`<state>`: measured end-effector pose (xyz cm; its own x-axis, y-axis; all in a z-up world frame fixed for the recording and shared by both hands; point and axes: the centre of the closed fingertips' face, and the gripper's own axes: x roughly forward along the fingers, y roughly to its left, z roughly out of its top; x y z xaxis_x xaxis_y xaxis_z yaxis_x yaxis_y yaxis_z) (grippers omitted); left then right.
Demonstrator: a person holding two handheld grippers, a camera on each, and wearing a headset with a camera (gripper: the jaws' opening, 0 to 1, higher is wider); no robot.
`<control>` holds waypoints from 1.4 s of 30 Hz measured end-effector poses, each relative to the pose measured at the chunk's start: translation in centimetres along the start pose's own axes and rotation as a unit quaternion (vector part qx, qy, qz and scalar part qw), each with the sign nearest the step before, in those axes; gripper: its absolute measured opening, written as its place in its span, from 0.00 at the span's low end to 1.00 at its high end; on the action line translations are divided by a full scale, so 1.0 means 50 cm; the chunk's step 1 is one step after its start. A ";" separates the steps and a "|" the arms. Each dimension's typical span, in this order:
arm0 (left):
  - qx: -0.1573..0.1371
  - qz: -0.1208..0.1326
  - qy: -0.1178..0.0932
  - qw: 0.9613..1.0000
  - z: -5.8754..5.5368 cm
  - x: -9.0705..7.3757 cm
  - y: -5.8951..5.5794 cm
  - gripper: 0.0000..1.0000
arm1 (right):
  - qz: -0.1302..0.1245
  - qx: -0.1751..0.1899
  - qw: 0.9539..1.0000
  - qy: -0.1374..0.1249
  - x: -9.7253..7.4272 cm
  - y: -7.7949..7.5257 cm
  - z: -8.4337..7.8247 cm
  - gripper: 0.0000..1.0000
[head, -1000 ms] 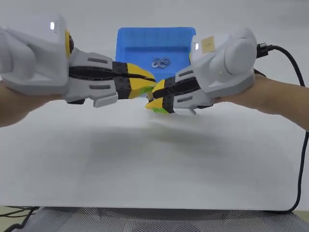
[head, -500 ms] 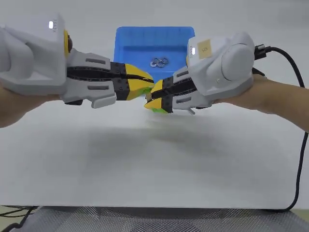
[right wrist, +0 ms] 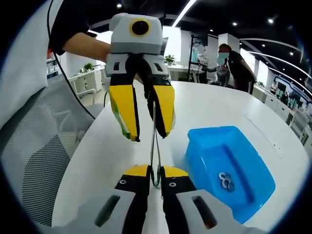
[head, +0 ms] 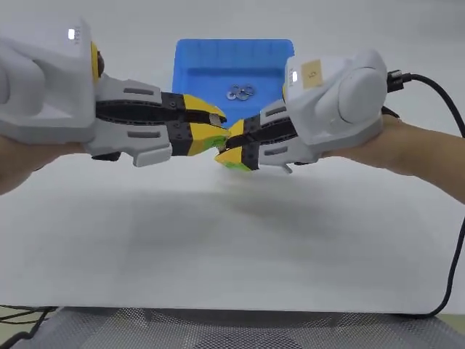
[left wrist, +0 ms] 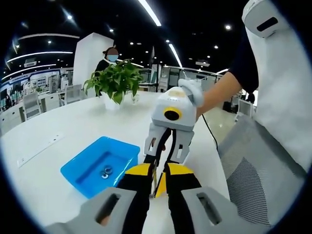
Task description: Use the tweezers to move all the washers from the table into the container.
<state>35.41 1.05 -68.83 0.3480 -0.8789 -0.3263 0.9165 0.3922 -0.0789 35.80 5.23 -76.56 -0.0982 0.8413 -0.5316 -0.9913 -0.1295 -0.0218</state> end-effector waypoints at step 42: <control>-0.032 0.098 0.001 0.995 -0.031 -0.135 0.013 0.80 | -0.042 0.011 0.998 -0.055 -0.075 -0.026 0.089 0.09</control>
<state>33.39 7.65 -68.12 0.5193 -0.7830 -0.3425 0.8161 0.5733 -0.0733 37.07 4.60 -70.76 -0.0228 0.9013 -0.4326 -0.9980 -0.0463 -0.0438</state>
